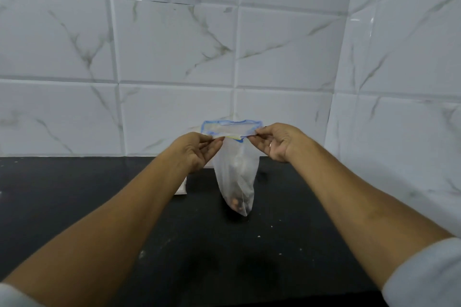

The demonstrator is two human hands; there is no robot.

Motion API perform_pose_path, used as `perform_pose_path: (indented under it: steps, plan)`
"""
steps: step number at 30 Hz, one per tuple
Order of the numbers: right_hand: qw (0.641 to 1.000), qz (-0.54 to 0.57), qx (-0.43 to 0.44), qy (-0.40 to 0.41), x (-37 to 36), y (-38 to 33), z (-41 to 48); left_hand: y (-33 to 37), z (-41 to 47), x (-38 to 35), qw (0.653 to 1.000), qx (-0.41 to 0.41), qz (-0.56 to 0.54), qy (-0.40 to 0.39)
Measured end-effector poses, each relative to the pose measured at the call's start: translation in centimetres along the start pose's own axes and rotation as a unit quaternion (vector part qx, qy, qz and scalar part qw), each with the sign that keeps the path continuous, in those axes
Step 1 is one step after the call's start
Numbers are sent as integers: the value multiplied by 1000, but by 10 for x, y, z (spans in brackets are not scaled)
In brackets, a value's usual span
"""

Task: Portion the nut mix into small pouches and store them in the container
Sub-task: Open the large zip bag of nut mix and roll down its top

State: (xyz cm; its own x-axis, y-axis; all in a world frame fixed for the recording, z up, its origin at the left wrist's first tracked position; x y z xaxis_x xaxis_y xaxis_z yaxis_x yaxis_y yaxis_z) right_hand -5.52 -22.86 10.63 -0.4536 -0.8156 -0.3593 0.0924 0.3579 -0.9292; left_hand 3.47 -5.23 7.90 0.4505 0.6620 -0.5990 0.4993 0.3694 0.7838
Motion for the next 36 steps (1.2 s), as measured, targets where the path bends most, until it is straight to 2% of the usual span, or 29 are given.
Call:
perform_pose_path:
  steps: [4,8,10,12,16,20,24,31,33,36]
  plan:
    - [995,90,17,37,17,1,-2,-1,0,7,995,-23,-101,10]
    - [989,140,5,48,23,8,-3,-12,-3,3,990,-12,-140,-20]
    - [992,117,-5,40,21,11,-6,-17,-3,2,996,-5,-83,-28]
    - [998,54,-13,27,21,12,-5,-16,-2,5,999,-3,34,-17]
    - [995,-101,-1,16,22,4,-2,3,-2,16,959,-19,279,40]
    - [973,-229,10,-8,13,-3,-1,27,9,17,937,-80,335,57]
    - [947,-319,26,-24,2,-11,1,33,16,9,950,-78,298,53]
    - [940,-342,18,7,0,-19,15,17,27,-1,978,-13,204,26]
    - [951,-309,-7,7,-2,-15,20,11,30,-4,984,12,177,9]
    - [983,-173,-62,-23,-11,-4,24,10,33,-8,992,28,125,-12]
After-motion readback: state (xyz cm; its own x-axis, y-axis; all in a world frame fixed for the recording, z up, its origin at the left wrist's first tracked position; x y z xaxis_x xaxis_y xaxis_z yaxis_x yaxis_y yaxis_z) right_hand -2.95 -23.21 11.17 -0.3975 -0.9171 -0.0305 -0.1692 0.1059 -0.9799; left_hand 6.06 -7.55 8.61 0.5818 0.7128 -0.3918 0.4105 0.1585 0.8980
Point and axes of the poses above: each hand's wrist, its own z-axis towards the middle knuckle, its own x-axis out of the back of the hand, y = z × x, the point moved 9 cm from there along z, towards the middle knuckle, and after that the axes turned 6 degrees about -y, right-handed, at the moved point
